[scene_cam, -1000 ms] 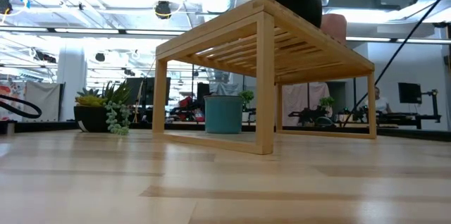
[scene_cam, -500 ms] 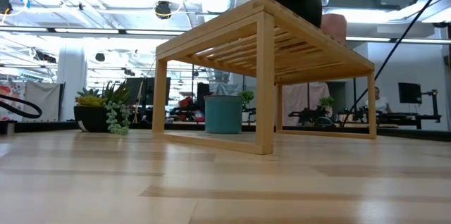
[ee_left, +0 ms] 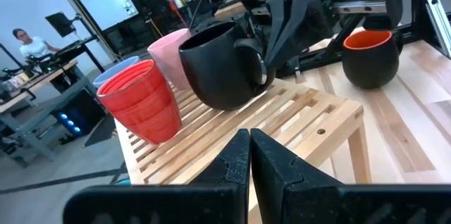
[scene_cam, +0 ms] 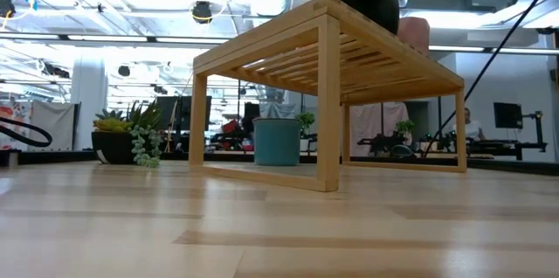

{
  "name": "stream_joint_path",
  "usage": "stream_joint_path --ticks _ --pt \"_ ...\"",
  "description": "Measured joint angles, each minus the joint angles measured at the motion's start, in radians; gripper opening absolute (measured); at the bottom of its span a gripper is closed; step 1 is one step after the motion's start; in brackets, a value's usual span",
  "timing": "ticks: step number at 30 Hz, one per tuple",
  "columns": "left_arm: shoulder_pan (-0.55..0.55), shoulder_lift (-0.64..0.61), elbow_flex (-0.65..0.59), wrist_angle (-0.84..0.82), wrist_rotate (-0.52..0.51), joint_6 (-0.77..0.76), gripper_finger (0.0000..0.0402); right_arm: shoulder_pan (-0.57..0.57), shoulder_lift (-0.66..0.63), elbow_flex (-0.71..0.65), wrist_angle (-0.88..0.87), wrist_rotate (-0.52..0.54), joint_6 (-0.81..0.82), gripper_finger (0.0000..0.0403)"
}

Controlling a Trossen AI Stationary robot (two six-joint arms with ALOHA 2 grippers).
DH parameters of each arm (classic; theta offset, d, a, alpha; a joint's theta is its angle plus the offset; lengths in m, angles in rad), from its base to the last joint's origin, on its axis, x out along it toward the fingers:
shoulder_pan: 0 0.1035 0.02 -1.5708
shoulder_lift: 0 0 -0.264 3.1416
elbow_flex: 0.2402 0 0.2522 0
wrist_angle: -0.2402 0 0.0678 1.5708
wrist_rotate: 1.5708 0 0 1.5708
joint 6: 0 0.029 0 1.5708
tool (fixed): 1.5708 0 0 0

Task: Place coffee mugs
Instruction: Put the black mug on the shelf

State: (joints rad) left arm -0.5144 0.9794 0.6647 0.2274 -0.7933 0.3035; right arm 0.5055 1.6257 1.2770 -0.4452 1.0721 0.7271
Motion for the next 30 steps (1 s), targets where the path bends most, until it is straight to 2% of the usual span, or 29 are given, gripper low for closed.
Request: stream_joint_path --ticks 13,22,30 --pt "0.0 0.0 0.0 -0.005 0.0 0.0 0.0 -0.037 0.0 -0.001 -0.088 -0.002 0.026 0.0017" --pt "0.0 0.0 0.0 -0.011 0.0 -0.001 0.0 -0.057 0.0 -0.001 -0.192 -0.002 0.114 0.0017" --pt "0.0 0.0 0.0 -0.011 0.0 -0.004 0.0 -0.057 0.0 -0.001 -0.21 -0.006 0.115 0.0017"
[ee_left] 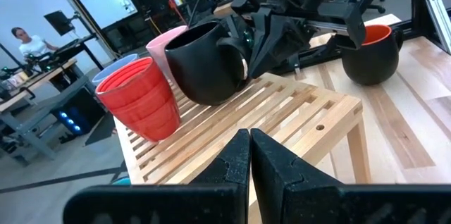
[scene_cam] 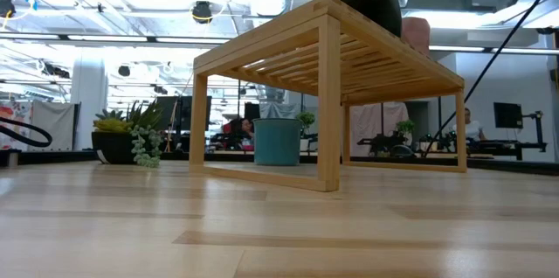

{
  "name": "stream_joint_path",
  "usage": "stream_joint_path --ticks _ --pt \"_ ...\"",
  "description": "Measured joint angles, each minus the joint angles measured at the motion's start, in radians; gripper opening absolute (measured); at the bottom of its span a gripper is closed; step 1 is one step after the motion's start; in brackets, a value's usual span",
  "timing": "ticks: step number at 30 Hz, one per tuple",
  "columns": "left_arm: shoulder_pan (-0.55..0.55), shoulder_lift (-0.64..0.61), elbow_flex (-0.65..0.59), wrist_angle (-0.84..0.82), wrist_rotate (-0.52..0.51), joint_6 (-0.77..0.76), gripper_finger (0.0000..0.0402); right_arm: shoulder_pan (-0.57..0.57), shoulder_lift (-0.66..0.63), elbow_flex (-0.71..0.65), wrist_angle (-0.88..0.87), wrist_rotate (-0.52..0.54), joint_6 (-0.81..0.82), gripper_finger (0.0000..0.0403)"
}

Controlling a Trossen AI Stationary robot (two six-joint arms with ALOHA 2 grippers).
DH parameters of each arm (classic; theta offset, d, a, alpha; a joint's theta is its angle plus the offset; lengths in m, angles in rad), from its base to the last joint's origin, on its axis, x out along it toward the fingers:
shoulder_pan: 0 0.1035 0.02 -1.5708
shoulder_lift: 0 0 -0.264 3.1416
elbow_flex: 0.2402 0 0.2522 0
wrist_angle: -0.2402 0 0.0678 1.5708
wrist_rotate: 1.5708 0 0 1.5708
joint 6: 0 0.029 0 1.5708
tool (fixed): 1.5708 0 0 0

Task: Place coffee mugs
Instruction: Put the black mug on the shelf

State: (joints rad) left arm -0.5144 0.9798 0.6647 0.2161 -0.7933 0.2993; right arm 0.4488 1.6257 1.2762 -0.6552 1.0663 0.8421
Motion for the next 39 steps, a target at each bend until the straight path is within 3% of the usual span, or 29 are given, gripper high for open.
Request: stream_joint_path --ticks 11,21,32,39 --pt "0.0 0.0 0.0 -0.001 0.0 0.0 0.0 0.006 -0.005 0.0 -0.115 -0.058 0.099 0.0017" --pt "0.0 0.0 0.0 -0.001 0.0 0.0 0.0 -0.001 -0.005 0.0 -0.15 -0.063 0.103 0.0017" --pt "0.0 0.0 0.0 -0.001 0.0 0.0 0.0 -0.007 -0.005 0.0 -0.173 -0.152 0.104 0.0017" --pt "0.0 0.0 0.0 -0.003 0.0 0.0 0.0 0.012 -0.037 -0.002 -0.286 -0.179 0.201 0.0017"
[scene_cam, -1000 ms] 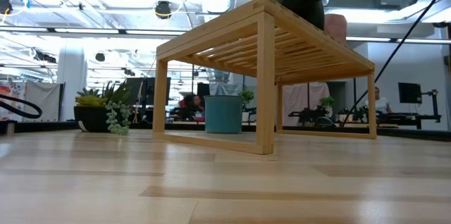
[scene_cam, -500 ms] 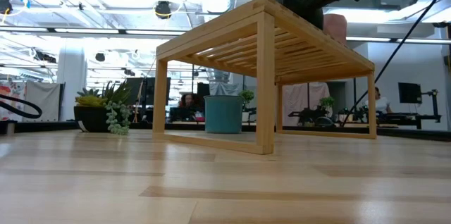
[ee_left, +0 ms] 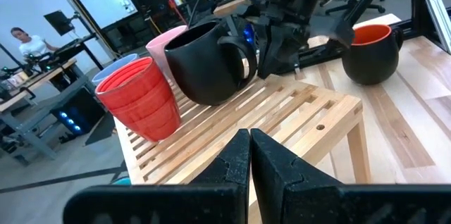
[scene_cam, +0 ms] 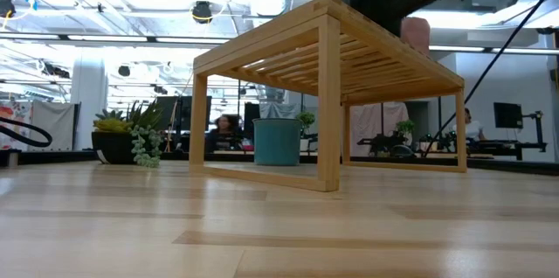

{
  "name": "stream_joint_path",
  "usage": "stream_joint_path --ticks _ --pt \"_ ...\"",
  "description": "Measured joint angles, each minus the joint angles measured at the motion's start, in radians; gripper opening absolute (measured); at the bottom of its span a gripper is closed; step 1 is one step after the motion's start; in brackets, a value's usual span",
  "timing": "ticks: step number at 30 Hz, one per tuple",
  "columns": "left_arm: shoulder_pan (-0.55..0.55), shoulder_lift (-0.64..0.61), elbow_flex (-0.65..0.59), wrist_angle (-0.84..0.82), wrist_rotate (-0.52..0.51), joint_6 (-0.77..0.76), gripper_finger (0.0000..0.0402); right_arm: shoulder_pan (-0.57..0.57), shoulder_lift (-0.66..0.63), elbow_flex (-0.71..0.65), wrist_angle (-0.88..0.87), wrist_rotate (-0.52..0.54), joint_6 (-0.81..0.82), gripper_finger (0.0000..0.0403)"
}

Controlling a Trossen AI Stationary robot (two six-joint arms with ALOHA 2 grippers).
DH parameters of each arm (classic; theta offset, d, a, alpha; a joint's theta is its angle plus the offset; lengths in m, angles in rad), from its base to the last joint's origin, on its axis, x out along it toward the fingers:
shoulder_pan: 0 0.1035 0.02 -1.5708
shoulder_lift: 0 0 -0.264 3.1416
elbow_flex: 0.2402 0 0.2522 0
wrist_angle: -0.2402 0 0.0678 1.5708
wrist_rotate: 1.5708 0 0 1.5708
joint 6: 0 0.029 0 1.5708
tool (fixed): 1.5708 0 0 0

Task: Place coffee mugs
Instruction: Put the black mug on the shelf

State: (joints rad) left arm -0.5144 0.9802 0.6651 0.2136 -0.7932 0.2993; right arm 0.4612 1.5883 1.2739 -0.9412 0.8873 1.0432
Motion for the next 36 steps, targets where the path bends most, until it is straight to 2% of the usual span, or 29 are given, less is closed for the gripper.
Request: stream_joint_path --ticks 9,13,15,25,36 --pt "0.001 0.0 0.0 -0.006 0.0 -0.006 0.0 0.075 -0.057 0.001 -0.063 0.001 0.028 0.002" --pt "0.001 0.0 0.0 -0.006 0.0 -0.007 0.0 0.081 -0.072 0.002 -0.108 0.07 0.08 0.0023" --pt "0.001 0.0 0.0 -0.006 0.001 -0.007 0.0 0.077 -0.071 0.002 -0.098 0.108 0.082 0.0019" --pt "0.001 0.0 0.0 -0.006 0.001 -0.008 0.0 0.035 -0.062 0.002 0.005 0.165 0.034 0.0017" --pt "0.001 0.0 0.0 -0.006 0.001 -0.008 0.0 0.008 -0.061 0.002 0.099 0.187 -0.031 0.0017"
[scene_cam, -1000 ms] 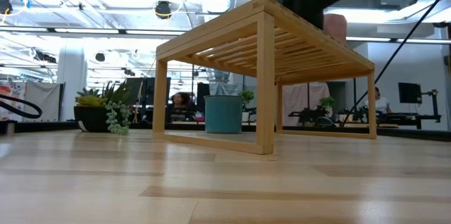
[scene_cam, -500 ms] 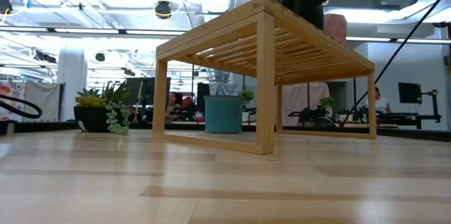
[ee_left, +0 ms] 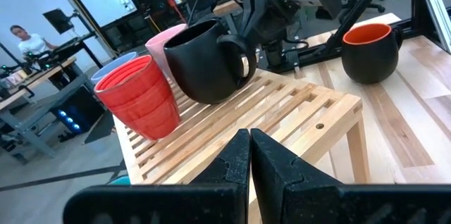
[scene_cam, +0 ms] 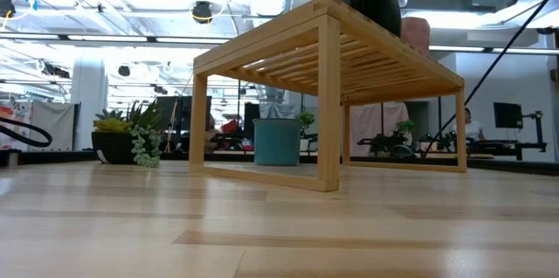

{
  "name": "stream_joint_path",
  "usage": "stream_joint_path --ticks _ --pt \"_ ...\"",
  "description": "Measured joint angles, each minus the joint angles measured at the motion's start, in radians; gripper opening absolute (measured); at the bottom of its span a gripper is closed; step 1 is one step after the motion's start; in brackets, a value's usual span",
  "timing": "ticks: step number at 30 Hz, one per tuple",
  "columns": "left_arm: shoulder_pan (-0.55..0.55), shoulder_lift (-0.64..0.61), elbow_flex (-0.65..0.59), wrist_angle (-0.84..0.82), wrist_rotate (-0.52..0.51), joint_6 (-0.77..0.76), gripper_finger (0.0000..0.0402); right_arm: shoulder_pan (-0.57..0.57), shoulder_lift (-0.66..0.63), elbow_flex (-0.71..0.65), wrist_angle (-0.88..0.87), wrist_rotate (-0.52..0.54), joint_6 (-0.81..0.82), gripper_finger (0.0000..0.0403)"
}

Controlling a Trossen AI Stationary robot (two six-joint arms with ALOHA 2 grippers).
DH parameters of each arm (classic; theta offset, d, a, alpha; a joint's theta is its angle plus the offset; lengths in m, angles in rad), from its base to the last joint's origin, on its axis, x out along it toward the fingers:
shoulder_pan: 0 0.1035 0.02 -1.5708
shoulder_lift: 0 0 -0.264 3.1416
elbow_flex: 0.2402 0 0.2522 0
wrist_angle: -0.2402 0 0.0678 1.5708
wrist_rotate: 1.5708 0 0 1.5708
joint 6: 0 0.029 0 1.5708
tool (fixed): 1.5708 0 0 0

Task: Place coffee mugs
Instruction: Put the black mug on the shelf

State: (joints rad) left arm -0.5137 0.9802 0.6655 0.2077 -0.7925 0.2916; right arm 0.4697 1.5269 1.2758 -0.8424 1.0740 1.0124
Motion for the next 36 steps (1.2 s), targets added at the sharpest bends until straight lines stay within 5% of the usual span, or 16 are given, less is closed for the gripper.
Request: stream_joint_path --ticks 26,36 --pt "0.0 0.0 0.0 0.0 0.0 -0.007 0.0 -0.04 0.0 0.001 -0.134 -0.019 0.061 0.0018" --pt "0.0 0.0 0.0 0.0 0.0 -0.012 0.0 -0.038 0.0 0.0 -0.167 -0.111 0.056 0.0018"
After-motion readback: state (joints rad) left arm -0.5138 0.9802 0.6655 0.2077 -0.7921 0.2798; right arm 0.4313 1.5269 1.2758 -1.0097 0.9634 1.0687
